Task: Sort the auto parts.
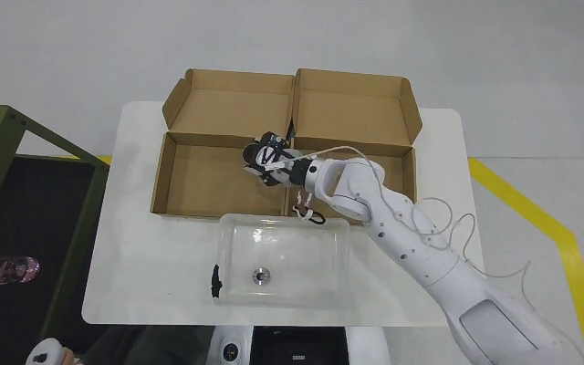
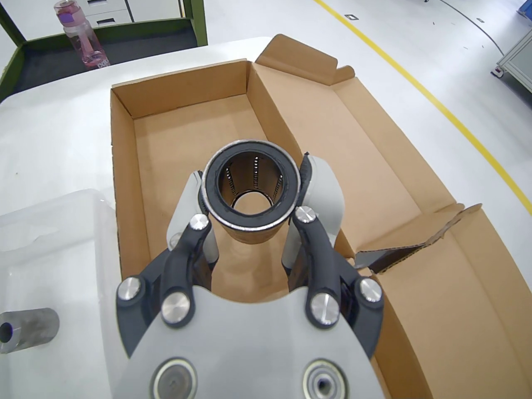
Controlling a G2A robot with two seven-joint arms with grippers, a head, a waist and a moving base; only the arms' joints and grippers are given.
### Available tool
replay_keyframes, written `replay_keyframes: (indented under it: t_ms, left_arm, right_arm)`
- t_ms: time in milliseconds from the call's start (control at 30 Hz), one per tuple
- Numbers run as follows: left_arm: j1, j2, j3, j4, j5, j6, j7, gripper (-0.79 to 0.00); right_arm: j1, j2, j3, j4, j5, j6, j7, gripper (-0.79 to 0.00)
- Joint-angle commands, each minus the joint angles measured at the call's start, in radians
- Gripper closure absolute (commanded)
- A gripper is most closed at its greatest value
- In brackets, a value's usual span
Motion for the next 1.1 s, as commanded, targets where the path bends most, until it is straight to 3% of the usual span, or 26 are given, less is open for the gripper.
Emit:
replay_keyframes:
  t_ms: [0, 667, 833, 933, 967, 1067]
  left_arm:
    - [0.000, 0.000, 0.000, 0.000, 0.000, 0.000, 0.000, -0.785]
    - [0.000, 0.000, 0.000, 0.000, 0.000, 0.000, 0.000, -0.785]
    - [0.000, 0.000, 0.000, 0.000, 0.000, 0.000, 0.000, -0.785]
    - [0.000, 0.000, 0.000, 0.000, 0.000, 0.000, 0.000, -0.785]
    - [0.000, 0.000, 0.000, 0.000, 0.000, 0.000, 0.000, -0.785]
    - [0.000, 0.000, 0.000, 0.000, 0.000, 0.000, 0.000, -0.785]
  right_arm:
    - [0.013, -0.010, -0.012, 0.027, -0.002, 0.011, 0.003, 0.000]
    - [0.096, -0.104, -0.107, 0.266, -0.033, 0.080, 0.023, -0.003]
    - [0.105, -0.121, -0.117, 0.303, -0.048, 0.087, 0.030, -0.092]
    - [0.108, -0.129, -0.119, 0.320, -0.053, 0.087, 0.033, -0.102]
    - [0.108, -0.131, -0.118, 0.326, -0.055, 0.086, 0.032, -0.175]
    - [0.106, -0.137, -0.117, 0.338, -0.063, 0.087, 0.032, -0.256]
